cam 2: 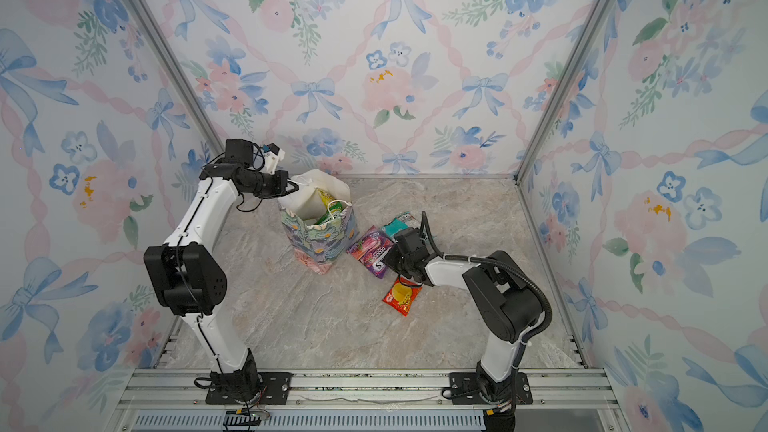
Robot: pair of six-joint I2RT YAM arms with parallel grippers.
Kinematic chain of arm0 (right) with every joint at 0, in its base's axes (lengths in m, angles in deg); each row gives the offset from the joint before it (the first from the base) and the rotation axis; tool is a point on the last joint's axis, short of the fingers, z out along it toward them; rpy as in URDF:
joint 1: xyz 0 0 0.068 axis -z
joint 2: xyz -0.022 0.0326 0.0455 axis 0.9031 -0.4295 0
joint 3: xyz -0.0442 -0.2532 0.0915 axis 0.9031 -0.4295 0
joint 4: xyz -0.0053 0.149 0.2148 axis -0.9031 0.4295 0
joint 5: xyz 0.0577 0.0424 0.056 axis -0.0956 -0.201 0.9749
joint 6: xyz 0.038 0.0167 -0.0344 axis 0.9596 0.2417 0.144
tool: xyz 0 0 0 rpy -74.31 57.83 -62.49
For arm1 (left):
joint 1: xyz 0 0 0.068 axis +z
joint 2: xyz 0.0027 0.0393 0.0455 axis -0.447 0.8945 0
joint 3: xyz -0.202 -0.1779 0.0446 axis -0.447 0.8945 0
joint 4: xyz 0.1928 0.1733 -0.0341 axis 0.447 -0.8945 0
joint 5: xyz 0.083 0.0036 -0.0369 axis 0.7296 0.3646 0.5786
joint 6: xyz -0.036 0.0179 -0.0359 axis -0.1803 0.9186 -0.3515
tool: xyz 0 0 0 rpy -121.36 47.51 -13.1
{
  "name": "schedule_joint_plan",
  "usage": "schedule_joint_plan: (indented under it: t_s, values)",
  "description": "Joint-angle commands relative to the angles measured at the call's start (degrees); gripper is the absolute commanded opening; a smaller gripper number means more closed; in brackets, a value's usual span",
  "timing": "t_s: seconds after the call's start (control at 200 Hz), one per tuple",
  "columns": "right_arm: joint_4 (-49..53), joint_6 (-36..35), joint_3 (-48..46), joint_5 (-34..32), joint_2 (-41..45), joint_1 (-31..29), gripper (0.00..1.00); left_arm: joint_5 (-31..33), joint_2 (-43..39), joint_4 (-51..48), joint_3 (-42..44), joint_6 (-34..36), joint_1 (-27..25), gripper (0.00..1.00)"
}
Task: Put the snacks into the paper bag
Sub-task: 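Lower the right gripper onto the purple Fox's berries packet and grasp it, then lift the purple packet with the right gripper and carry it above the bag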
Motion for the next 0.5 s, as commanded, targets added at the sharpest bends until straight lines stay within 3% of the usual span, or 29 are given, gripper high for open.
schedule_joint_plan:
  t_s: [0.0,0.235,0.495]
  values:
    - [4.7,-6.58,3.46,-3.86,4.99,-0.98,0.0,-0.47,0.83,-2.05,0.4,-0.47,-0.13,0.0]
    - [14.06,-16.54,10.13,-7.47,11.05,-2.15,0.0,-0.6,0.5,-2.05,0.33,-0.49,-0.15,0.0]
    - [21.05,-23.23,18.06,-6.02,13.71,-2.32,0.0,-0.82,0.43,-2.05,0.31,-0.58,-0.22,0.0]
